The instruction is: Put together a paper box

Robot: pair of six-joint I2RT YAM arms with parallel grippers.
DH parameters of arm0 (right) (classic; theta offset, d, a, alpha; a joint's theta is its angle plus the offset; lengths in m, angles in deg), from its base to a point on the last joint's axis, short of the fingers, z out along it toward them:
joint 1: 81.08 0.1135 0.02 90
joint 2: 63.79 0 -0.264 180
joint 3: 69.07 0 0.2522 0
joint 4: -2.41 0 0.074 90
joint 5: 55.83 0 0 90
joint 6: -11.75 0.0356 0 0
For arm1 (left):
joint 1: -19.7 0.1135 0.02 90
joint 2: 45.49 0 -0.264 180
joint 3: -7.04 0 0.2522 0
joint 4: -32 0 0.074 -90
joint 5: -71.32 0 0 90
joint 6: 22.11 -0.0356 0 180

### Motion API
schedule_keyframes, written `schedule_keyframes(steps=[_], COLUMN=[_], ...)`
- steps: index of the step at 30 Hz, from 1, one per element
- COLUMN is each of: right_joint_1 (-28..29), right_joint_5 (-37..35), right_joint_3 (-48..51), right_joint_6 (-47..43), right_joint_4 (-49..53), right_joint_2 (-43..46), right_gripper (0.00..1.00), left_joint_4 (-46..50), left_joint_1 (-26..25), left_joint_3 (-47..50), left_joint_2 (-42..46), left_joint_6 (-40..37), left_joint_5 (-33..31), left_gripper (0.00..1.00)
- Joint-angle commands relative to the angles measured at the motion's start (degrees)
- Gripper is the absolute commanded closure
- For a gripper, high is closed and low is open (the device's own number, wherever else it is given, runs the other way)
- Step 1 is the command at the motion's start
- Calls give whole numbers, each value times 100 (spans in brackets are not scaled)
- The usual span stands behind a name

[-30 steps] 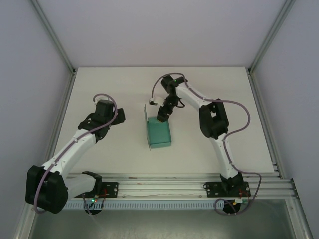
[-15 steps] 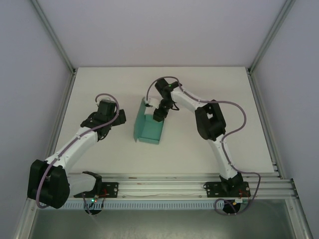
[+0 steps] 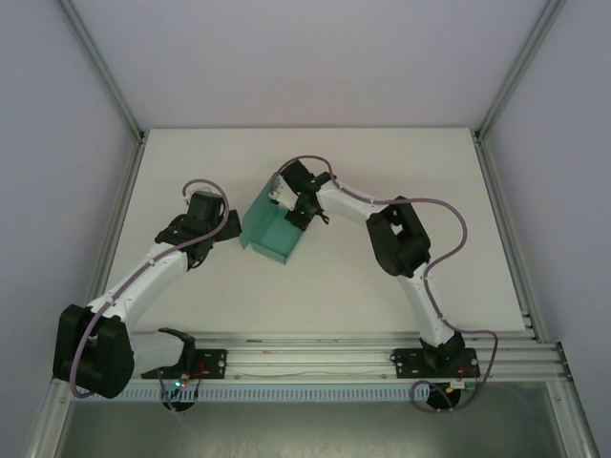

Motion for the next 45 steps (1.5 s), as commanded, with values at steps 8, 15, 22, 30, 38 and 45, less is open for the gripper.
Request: schedule_keyframes(steps=[8,15,22,30,38,45], right_joint_1=[173,214,450,604,604,586], right_joint_5=[-2653,-2866,-3060,-2828,-3189,-3248], right_joint_3=[326,995,1882,2459,2343,2604], right_joint_6=[1583,3737,6024,6712,6611,6187], right_joint_4=[817,613,896,711,294,-135], right_joint_2=[-313,351,873,1501,2001,2545], right_gripper=[100,100,100,82,52,36], left_joint_4=[281,261,230,14,-238,-452], left_joint_1=[39,35,38,33,39,26], left_joint_3=[-6,8,-86,-146,-302,-370], left_joint_2=[211,379,459,374,263,139], left_joint_6=[218,222,104,-108,-389,-714], left_joint_5=[-363,-434,-251,195,873,1335], left_gripper=[0,0,0,0,0,0])
